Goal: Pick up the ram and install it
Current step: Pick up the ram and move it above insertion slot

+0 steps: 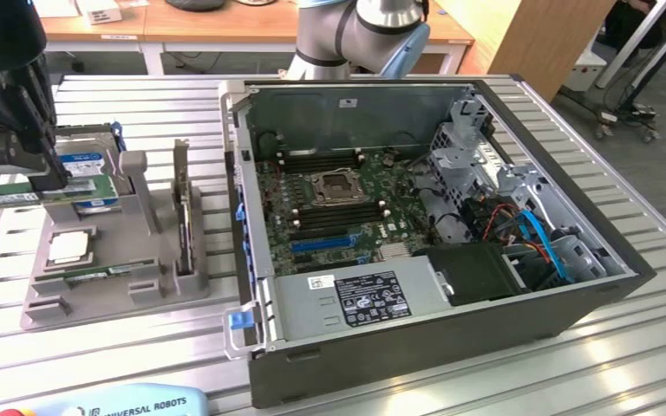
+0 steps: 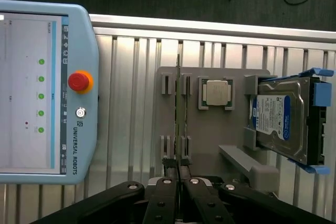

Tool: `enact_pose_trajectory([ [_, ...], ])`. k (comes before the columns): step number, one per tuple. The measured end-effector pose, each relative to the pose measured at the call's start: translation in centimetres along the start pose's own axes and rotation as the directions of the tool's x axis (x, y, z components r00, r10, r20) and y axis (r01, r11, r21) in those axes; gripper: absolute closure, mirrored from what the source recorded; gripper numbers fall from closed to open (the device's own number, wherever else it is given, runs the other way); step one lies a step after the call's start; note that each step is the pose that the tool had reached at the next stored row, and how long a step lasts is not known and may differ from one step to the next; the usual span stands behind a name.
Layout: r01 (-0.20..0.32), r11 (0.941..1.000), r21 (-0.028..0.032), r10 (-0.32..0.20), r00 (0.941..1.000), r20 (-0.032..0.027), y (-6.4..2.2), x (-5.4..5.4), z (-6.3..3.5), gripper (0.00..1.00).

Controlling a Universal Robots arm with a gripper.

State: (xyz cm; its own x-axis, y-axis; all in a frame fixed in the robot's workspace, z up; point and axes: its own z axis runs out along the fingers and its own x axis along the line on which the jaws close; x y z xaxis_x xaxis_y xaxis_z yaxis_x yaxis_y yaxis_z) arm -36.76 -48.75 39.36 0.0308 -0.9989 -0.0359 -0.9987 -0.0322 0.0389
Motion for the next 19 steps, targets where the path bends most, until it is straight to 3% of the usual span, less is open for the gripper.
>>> enact_pose_trajectory([
  [9,-0.001,1.0,0.0001,0.001,1.0,0.0001,0.06,0.0,-1.4,0.88],
  [16,-0.001,1.0,0.0,0.001,1.0,0.0001,0.05,-0.1,-1.5,0.88],
  [19,-0.001,1.0,0.0,0.001,1.0,0.0001,-0.36,0.0,-1.52,0.88],
])
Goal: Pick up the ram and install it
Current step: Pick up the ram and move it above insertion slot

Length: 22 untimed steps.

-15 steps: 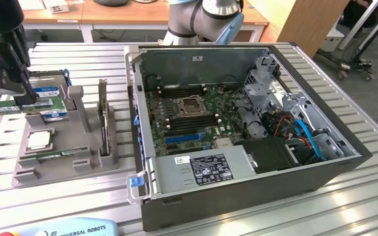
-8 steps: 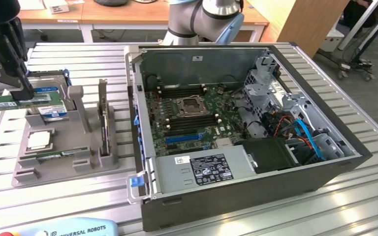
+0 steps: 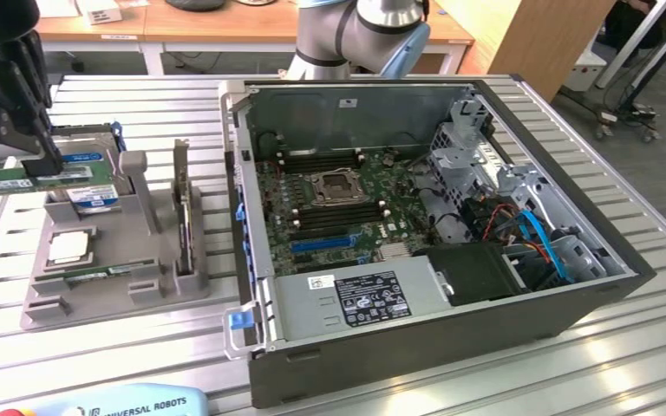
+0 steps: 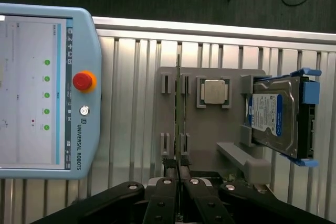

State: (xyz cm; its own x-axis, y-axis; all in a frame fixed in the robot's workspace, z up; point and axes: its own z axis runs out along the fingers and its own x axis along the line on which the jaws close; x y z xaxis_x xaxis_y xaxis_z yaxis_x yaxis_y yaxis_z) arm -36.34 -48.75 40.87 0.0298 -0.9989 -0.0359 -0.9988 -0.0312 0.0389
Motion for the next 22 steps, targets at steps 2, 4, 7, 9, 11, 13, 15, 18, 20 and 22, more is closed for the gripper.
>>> enact_pose_trajectory([
  [2,0.0,1.0,0.0,0.0,1.0,0.0,-0.55,0.0,-0.02,0.88],
  [4,0.0,1.0,0.0,0.0,1.0,0.0,-1.19,0.0,-0.04,0.88],
  [7,0.0,1.0,0.0,0.0,1.0,0.0,-2.18,0.1,-0.08,0.88],
  [9,0.0,1.0,0.0001,0.0,1.0,0.0001,-2.9,0.1,-0.11,0.88],
  [11,0.0,1.0,0.0,0.0,1.0,0.0,-3.6,0.1,-0.14,0.88],
  [13,0.0,1.0,0.0001,0.0,1.0,0.0,-4.32,0.1,-0.17,0.88],
  [15,0.0,1.0,0.0001,0.0,1.0,0.0001,-5.12,0.2,-0.2,0.88],
  [18,0.0,1.0,0.0,0.0,1.0,0.0,-6.4,0.2,-0.25,0.88],
  [20,0.0,1.0,0.0001,0.0,1.0,0.0001,-7.26,0.2,-0.28,0.88],
  [22,0.0,1.0,0.0,0.0,1.0,0.0,-8.1,0.2,-0.32,0.88],
])
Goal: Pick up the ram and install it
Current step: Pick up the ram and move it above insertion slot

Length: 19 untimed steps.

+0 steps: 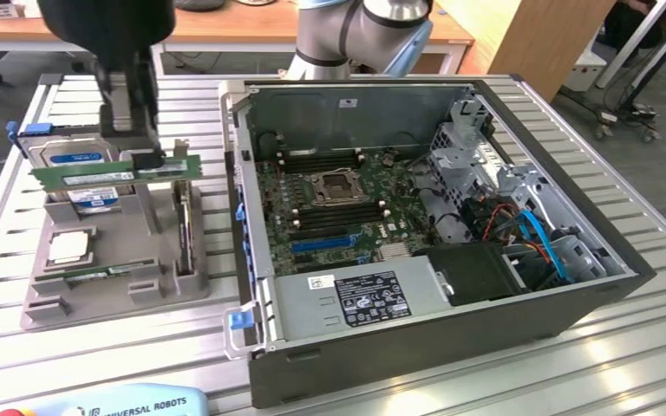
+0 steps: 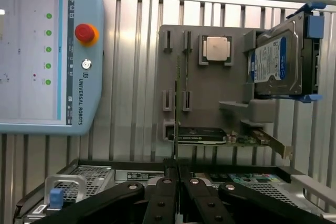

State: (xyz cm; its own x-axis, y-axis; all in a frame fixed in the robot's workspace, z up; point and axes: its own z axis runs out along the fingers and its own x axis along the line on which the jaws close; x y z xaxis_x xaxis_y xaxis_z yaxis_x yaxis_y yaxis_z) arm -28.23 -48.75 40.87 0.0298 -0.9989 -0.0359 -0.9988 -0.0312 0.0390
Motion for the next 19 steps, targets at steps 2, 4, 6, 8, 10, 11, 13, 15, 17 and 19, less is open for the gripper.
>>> enact_pose_trajectory([
  [2,0.0,1.0,0.0,0.0,1.0,0.0001,-0.86,0.0,-0.03,0.88],
  [4,0.0,1.0,0.0001,0.0,1.0,0.0,-1.65,0.1,-0.06,0.88],
  [6,0.0,1.0,0.0,0.0,1.0,0.0,-2.42,0.1,-0.1,0.88],
  [8,0.0,1.0,0.0001,0.0,1.0,0.0,-3.21,0.1,-0.13,0.88],
  [10,0.0,1.0,0.0,0.0,1.0,0.0,-4.02,0.1,-0.16,0.88],
  [11,0.0,1.0,0.0,0.0,1.0,0.0001,-4.38,0.1,-0.17,0.88],
  [13,0.0,1.0,0.0,0.0,1.0,0.0001,-5.14,0.2,-0.21,0.88],
  [15,0.0,1.0,0.0001,0.0,1.0,0.0001,-5.89,0.2,-0.23,0.88],
  [17,0.0,1.0,0.0,0.0,1.0,0.0,-6.58,0.2,-0.26,0.88],
  [19,0.0,1.0,0.0,0.0,1.0,0.0,-7.27,0.2,-0.29,0.88],
])
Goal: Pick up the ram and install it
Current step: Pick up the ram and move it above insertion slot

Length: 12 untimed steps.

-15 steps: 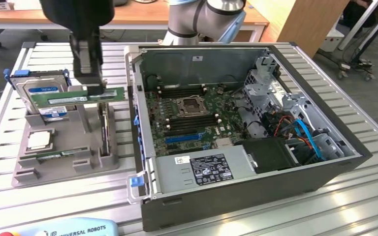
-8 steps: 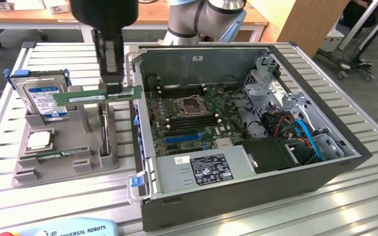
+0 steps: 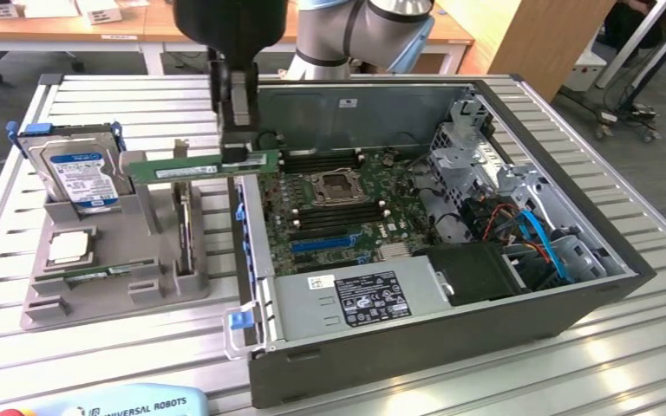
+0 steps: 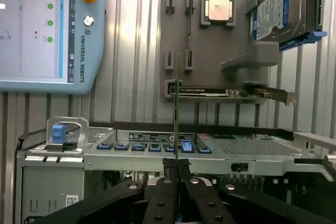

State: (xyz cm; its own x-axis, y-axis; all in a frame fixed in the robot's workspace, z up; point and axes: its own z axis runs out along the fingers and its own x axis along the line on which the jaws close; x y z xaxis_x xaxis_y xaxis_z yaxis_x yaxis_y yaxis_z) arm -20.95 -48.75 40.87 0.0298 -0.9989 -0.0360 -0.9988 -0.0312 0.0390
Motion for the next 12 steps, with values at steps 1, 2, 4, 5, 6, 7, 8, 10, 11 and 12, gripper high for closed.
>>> enact_pose_trajectory([
  [1,0.0,1.0,0.0,0.0,1.0,0.0,-0.36,0.0,-0.01,0.88],
  [2,0.0,1.0,0.0,0.0,1.0,-0.0002,-0.74,0.0,-0.03,0.88],
  [4,0.0,1.0,0.0001,0.0,1.0,0.0001,-1.53,0.0,-0.06,0.88],
  [5,0.0,1.0,0.0001,0.0,1.0,0.0001,-1.92,0.1,-0.07,0.88],
  [6,0.0,1.0,0.0,0.0,1.0,0.0,-2.31,0.1,-0.09,0.88],
  [7,0.0,1.0,0.0,0.0,1.0,0.0,-2.71,0.1,-0.11,0.88],
  [8,0.0,1.0,0.0,0.0,1.0,-0.0001,-3.12,0.1,-0.13,0.88],
  [10,0.0,1.0,0.0,0.0,1.0,0.0,-3.9,0.1,-0.16,0.88],
  [11,0.0,1.0,0.0,0.0,1.0,-0.0001,-4.29,0.1,-0.17,0.88],
  [12,0.0,1.0,0.0001,0.0,1.0,-0.0001,-4.67,0.1,-0.19,0.88],
])
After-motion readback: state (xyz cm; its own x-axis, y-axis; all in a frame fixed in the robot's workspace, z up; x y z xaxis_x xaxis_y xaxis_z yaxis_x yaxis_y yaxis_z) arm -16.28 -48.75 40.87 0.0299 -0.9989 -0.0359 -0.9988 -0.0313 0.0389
